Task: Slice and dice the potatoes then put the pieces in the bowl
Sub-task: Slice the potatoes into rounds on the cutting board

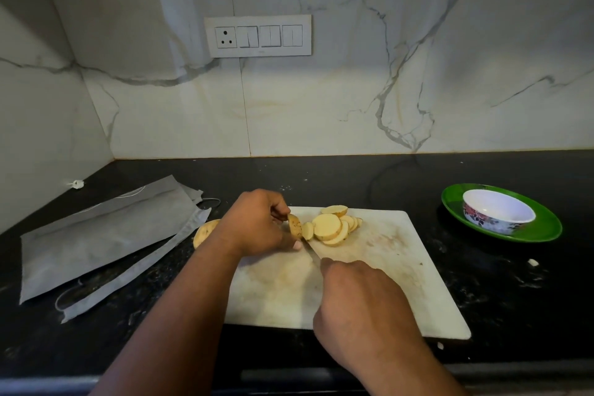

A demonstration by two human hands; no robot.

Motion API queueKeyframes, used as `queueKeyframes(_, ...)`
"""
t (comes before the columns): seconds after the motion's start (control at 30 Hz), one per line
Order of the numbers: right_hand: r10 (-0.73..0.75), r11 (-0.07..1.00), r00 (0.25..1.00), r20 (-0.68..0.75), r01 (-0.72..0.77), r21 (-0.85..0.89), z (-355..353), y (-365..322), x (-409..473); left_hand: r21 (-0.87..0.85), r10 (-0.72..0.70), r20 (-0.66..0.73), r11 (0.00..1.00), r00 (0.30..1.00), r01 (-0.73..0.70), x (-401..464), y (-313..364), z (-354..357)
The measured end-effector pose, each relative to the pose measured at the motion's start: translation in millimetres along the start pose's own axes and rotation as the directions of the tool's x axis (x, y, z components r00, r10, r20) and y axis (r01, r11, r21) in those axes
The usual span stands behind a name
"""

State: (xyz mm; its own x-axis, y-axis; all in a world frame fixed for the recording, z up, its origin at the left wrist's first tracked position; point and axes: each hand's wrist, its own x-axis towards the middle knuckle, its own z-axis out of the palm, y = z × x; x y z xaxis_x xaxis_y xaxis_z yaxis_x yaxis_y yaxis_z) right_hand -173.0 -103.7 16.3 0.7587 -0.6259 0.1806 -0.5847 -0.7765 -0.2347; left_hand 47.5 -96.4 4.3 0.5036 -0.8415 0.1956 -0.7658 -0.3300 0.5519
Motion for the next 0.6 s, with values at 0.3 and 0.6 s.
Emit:
queueKeyframes(0.3, 0.024, 0.999, 0.994, -0.106, -0.021, 0.037, -6.2, -5.2, 11.7, -0.016, -0.004, -0.009, 1.0, 1.0, 0.004, -2.7, 3.8, 0.6)
queueKeyframes(0.6, 0.007, 0.999, 0.993, -0.116, -0.001, 0.047, 1.5, -7.2, 22.6, 0.01, -0.018, -0.023, 1.0, 1.0, 0.019, 0.1, 2.5, 2.5)
